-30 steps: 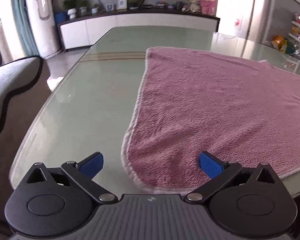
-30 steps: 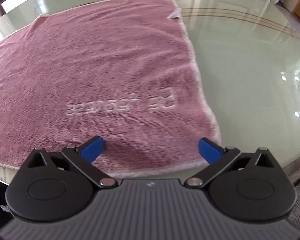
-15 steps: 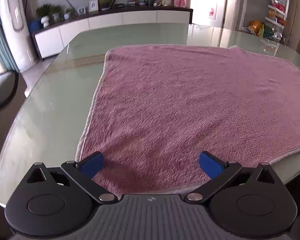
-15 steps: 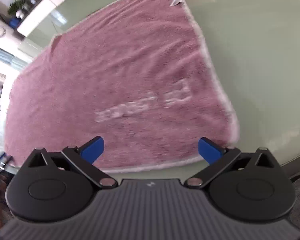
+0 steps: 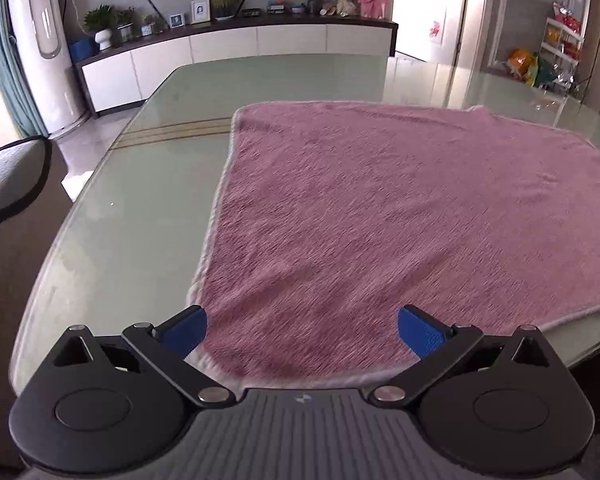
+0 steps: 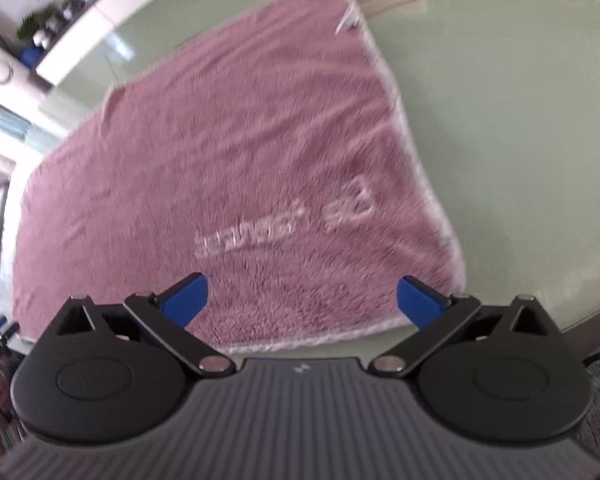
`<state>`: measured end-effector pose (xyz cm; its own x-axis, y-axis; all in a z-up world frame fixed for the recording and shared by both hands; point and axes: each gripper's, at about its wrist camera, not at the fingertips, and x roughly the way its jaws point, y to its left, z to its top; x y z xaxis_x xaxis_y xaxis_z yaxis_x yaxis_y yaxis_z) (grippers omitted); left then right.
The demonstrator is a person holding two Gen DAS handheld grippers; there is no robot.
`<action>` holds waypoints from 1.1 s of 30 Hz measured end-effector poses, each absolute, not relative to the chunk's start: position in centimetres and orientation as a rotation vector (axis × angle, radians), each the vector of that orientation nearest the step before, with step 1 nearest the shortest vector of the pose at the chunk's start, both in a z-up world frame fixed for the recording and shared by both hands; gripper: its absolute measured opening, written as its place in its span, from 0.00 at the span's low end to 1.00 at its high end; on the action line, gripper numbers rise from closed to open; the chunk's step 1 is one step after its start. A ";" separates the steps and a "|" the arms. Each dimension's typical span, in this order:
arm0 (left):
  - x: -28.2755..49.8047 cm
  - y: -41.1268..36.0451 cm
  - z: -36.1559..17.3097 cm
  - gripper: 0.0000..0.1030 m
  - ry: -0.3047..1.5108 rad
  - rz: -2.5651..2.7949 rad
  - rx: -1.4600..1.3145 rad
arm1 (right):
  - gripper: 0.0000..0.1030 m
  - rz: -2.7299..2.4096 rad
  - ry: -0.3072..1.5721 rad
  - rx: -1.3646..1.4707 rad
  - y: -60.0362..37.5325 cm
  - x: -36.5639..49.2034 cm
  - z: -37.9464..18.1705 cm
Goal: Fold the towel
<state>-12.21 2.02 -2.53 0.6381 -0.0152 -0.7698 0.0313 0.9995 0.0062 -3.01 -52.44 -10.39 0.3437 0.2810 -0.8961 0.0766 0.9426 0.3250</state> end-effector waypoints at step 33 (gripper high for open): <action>-11.4 9.2 -1.8 0.51 1.084 0.151 -0.125 | 0.53 0.022 1.151 0.340 -59.2 -4.8 -10.5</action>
